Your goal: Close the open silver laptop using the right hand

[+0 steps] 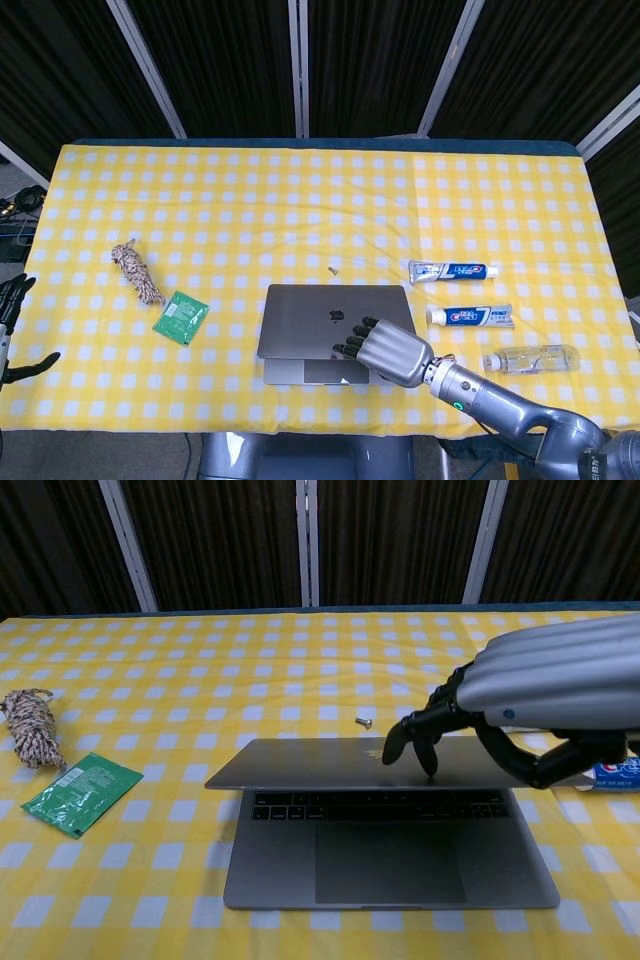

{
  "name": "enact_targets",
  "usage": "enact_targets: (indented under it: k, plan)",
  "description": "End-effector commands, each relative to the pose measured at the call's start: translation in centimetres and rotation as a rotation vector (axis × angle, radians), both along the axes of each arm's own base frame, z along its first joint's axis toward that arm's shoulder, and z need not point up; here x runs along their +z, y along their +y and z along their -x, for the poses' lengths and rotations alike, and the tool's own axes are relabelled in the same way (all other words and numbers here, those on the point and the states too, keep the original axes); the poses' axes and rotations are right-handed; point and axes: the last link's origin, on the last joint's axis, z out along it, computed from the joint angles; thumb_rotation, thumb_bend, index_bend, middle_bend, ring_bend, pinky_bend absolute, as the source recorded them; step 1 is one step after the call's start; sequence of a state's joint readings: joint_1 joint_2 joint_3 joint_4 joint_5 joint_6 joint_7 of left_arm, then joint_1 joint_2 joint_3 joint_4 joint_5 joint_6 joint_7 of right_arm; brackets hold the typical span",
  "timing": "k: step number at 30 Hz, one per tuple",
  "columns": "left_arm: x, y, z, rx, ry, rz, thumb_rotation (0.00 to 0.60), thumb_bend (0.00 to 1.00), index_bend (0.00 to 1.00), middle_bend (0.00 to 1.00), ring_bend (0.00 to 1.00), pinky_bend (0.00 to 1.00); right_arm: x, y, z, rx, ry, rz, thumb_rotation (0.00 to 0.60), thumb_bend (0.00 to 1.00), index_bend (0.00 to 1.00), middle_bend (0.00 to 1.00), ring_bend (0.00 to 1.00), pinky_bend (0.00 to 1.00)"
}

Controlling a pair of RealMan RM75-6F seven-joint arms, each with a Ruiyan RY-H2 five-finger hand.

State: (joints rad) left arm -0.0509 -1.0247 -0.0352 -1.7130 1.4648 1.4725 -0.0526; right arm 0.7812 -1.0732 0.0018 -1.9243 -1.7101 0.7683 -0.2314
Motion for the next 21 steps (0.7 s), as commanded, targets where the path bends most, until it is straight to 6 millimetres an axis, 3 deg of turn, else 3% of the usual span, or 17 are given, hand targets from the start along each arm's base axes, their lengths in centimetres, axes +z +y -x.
enact_targets:
  k: [1, 10, 21]
  plan:
    - [0.0, 0.0, 0.0, 0.001, 0.000, 0.001, 0.600, 0.00, 0.00, 0.00, 0.00, 0.00, -1.1, 0.6, 1.4, 0.059, 0.036, 0.005, 0.600, 1.00, 0.20, 0.33, 0.28, 0.29]
    - [-0.2, 0.0, 0.1, 0.002, 0.006, 0.008, 0.600, 0.00, 0.00, 0.00, 0.00, 0.00, -3.7, 0.6, 4.3, 0.235, 0.118, 0.067, 0.600, 1.00, 0.18, 0.31, 0.27, 0.29]
    - [-0.5, 0.1, 0.1, 0.004, 0.013, 0.016, 0.600, 0.00, 0.00, 0.00, 0.00, 0.00, -5.3, 1.2, 6.3, 0.233, 0.145, 0.030, 0.600, 1.00, 0.18, 0.30, 0.26, 0.29]
